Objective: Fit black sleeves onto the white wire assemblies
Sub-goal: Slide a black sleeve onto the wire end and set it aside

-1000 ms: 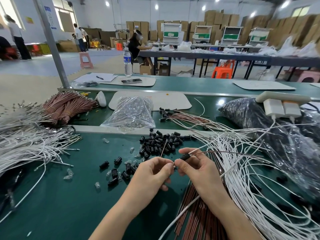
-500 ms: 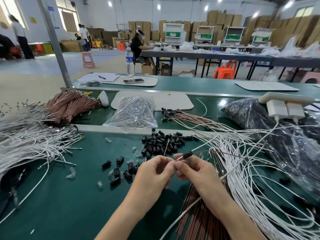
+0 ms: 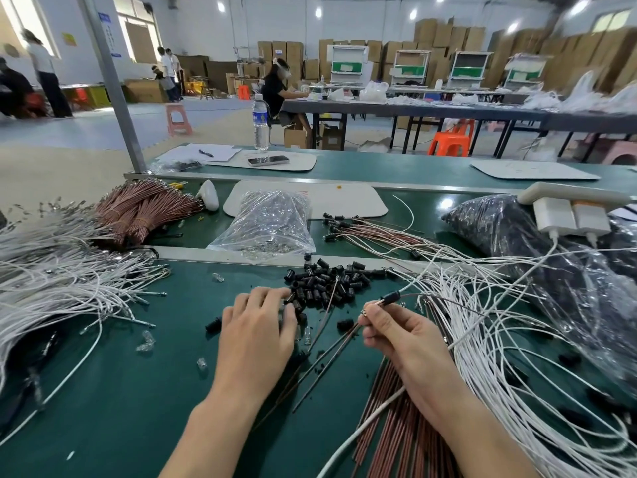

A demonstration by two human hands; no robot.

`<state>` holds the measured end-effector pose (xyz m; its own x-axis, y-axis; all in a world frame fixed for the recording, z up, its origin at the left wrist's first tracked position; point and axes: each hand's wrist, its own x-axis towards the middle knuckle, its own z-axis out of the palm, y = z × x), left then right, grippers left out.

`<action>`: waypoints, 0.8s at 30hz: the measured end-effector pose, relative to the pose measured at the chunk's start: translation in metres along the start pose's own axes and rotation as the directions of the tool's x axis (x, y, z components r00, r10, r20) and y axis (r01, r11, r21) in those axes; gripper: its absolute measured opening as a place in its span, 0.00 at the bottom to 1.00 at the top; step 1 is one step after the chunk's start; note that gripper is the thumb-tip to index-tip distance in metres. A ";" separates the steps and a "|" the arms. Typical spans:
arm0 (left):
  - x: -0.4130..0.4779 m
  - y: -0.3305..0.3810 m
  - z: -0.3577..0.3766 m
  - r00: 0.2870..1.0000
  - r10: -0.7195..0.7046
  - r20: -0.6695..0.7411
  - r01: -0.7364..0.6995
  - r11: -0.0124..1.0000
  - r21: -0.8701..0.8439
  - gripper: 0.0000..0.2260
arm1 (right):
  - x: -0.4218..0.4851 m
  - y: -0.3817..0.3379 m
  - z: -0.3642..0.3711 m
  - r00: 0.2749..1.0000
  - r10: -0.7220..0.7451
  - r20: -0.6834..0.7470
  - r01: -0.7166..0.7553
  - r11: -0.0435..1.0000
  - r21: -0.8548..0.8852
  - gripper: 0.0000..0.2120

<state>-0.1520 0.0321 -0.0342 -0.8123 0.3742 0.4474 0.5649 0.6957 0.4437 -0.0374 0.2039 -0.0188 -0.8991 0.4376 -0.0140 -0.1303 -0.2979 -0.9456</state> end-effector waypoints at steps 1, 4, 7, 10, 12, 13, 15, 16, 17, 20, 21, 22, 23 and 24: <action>0.002 -0.003 0.002 0.999 -0.031 0.041 0.029 0.998 0.051 0.15 | 0.000 0.000 0.000 1.000 0.006 -0.004 -0.006 1.000 0.015 0.13; 0.004 -0.002 0.007 0.989 -0.077 0.122 0.057 0.986 0.160 0.17 | -0.001 -0.001 0.002 1.000 0.024 -0.012 -0.023 0.999 0.037 0.09; 0.008 0.003 0.009 0.983 -0.118 0.143 0.084 0.971 0.224 0.17 | -0.003 -0.003 0.004 0.999 0.036 -0.023 -0.034 0.997 0.068 0.08; 0.012 0.005 0.007 0.971 -0.176 0.163 0.129 0.956 0.264 0.15 | -0.003 -0.005 0.004 0.999 0.046 -0.023 -0.044 0.996 0.083 0.07; 0.014 0.003 0.005 0.961 -0.196 0.195 0.130 0.943 0.307 0.14 | -0.003 -0.006 0.004 0.998 0.051 -0.026 -0.049 0.996 0.079 0.07; 0.015 0.002 0.004 0.956 -0.195 0.217 0.117 0.937 0.328 0.14 | -0.002 -0.006 0.004 0.998 0.051 -0.029 -0.048 0.996 0.078 0.07; 0.015 0.003 0.003 0.950 -0.176 0.256 0.077 0.931 0.357 0.14 | -0.001 -0.007 0.004 0.998 0.049 -0.031 -0.047 0.996 0.073 0.06; 0.015 0.003 0.003 0.950 -0.159 0.267 0.055 0.931 0.361 0.14 | -0.001 -0.006 0.003 0.998 0.050 -0.032 -0.048 0.996 0.070 0.06; 0.015 0.006 0.004 0.952 -0.139 0.274 0.032 0.932 0.362 0.14 | -0.001 -0.006 0.003 0.998 0.051 -0.033 -0.049 0.997 0.067 0.07; 0.012 0.012 0.007 0.955 -0.079 0.285 -0.036 0.925 0.378 0.10 | -0.001 -0.004 0.003 0.998 0.056 -0.031 -0.053 0.996 0.072 0.07; 0.010 0.014 0.008 0.959 -0.052 0.277 -0.065 0.917 0.395 0.08 | -0.001 -0.004 0.003 0.998 0.056 -0.027 -0.053 0.995 0.079 0.07; 0.006 0.014 0.009 0.966 -0.020 0.259 -0.093 0.904 0.417 0.07 | -0.001 -0.004 0.003 0.998 0.056 -0.026 -0.054 0.995 0.085 0.07; 0.003 0.014 0.008 0.975 0.021 0.220 -0.113 0.904 0.413 0.06 | 0.000 -0.004 0.002 0.998 0.058 -0.025 -0.055 0.994 0.091 0.08; 0.000 0.014 0.007 0.985 0.073 0.158 -0.126 0.926 0.356 0.06 | 0.000 -0.005 0.002 0.998 0.060 -0.025 -0.058 0.993 0.098 0.09</action>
<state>-0.1448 0.0461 -0.0331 -0.7818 0.5162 0.3497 0.5735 0.8154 0.0786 -0.0377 0.2031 -0.0138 -0.8944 0.4402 -0.0794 -0.1187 -0.4047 -0.9067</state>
